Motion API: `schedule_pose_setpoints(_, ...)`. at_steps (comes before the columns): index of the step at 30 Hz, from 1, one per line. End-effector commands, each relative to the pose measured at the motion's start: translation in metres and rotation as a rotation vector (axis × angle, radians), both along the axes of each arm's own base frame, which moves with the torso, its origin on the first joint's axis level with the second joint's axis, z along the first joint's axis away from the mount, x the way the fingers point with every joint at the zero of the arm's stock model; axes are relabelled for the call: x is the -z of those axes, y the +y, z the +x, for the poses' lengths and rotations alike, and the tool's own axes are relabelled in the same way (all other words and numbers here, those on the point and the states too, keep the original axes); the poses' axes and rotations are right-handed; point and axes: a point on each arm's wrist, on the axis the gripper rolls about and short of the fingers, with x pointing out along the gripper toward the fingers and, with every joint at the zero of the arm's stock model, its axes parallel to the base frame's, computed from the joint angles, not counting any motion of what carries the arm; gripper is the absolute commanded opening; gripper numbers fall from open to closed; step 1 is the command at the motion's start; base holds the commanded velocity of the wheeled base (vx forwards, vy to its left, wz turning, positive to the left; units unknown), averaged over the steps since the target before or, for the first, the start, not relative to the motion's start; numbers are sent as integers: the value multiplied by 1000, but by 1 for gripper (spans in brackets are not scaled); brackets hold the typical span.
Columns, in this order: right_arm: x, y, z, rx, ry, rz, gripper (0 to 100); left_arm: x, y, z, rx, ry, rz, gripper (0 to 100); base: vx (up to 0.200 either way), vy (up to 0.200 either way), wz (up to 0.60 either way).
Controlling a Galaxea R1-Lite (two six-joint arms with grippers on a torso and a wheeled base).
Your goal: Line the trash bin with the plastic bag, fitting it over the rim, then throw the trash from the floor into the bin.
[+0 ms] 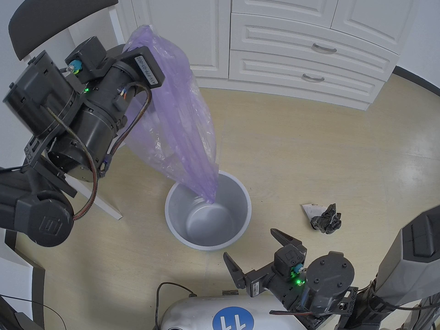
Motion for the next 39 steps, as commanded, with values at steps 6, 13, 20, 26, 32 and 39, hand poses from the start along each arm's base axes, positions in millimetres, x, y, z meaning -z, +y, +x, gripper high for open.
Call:
schedule_pose_setpoints(6,12,9,1,-9,21,6,100,0,-19,-9,18,-3,-34,0,0,0,0)
schedule_pose_setpoints(13,19,21,-1,-32,38,33,100,-3,-25,-17,28,-22,-54,0,0,0,0)
schedule_pose_setpoints(20,30,44,9,-24,63,122,100,-3,-31,-22,31,-16,-68,0,0,0,0)
schedule_pose_setpoints(26,26,58,25,27,43,221,100,-4,-33,-27,46,-18,-69,0,0,0,0)
schedule_pose_setpoints(32,24,67,46,106,7,278,100,-4,-34,-29,57,-18,-69,0,0,0,0)
schedule_pose_setpoints(39,16,72,62,173,-33,336,100,-4,-35,-32,64,-17,-66,0,0,0,0)
